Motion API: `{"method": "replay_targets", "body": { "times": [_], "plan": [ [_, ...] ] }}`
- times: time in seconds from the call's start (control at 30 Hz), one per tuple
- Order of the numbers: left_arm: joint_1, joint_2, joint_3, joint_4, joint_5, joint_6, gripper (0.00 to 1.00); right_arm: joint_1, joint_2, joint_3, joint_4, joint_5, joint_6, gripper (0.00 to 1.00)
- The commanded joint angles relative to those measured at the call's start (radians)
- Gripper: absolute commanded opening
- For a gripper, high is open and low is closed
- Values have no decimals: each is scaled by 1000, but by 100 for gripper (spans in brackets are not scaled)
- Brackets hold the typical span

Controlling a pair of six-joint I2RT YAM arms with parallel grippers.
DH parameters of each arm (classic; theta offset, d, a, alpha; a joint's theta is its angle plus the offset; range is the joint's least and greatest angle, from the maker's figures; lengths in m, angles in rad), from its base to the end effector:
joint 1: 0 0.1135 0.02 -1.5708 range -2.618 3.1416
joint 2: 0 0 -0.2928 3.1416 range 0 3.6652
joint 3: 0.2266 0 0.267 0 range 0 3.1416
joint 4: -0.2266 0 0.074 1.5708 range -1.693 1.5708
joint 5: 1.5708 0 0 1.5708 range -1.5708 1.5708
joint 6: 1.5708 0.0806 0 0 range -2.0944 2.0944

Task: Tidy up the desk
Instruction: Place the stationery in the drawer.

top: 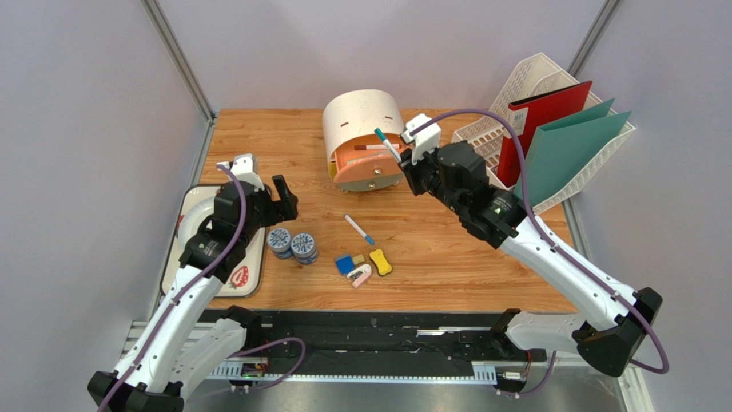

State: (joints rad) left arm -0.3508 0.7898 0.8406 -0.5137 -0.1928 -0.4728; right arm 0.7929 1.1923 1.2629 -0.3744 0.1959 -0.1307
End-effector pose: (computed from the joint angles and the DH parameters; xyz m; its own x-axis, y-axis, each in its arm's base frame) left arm 0.2003 -0.0569 0.3262 -0.4536 -0.3099 -0.8356 -0.0340 0.9429 -0.3313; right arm 0.2309 0.2121 0.4180 -0.1341 -0.3182 -0.9385 -0.5909 0.7859 -0.1821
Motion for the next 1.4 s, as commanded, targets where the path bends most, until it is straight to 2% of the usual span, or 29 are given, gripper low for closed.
{"method": "replay_targets", "body": {
  "times": [0.0, 0.03, 0.17, 0.33, 0.43, 0.7, 1.0, 1.1, 1.3, 1.37],
  "plan": [
    [7, -8, 23, 18, 3, 10, 99, -76, 46, 98, -49, -143, -105, 0],
    [7, -8, 25, 17, 4, 10, 99, -121, 55, 110, -55, -244, -130, 0],
    [7, -6, 23, 17, 6, 11, 99, -196, 108, 147, -70, -401, -231, 0],
    [7, -3, 23, 26, 10, 10, 99, -320, 213, 262, -121, -651, -242, 0],
    [7, 3, 22, 29, 18, 5, 99, -354, 279, 337, -136, -758, -241, 0],
    [7, -1, 22, 21, 0, 17, 99, -357, 460, 518, -320, -802, -346, 0],
    [9, 15, 25, 32, 3, 20, 99, -359, 530, 544, -370, -745, -397, 0],
    [9, 19, 25, 35, 3, 20, 99, -359, 550, 556, -374, -730, -405, 7],
    [9, 19, 22, 35, 6, 17, 99, -359, 581, 592, -380, -708, -405, 11],
    [9, 17, 23, 35, 6, 17, 99, -360, 590, 602, -386, -705, -408, 16]
  ]
}}
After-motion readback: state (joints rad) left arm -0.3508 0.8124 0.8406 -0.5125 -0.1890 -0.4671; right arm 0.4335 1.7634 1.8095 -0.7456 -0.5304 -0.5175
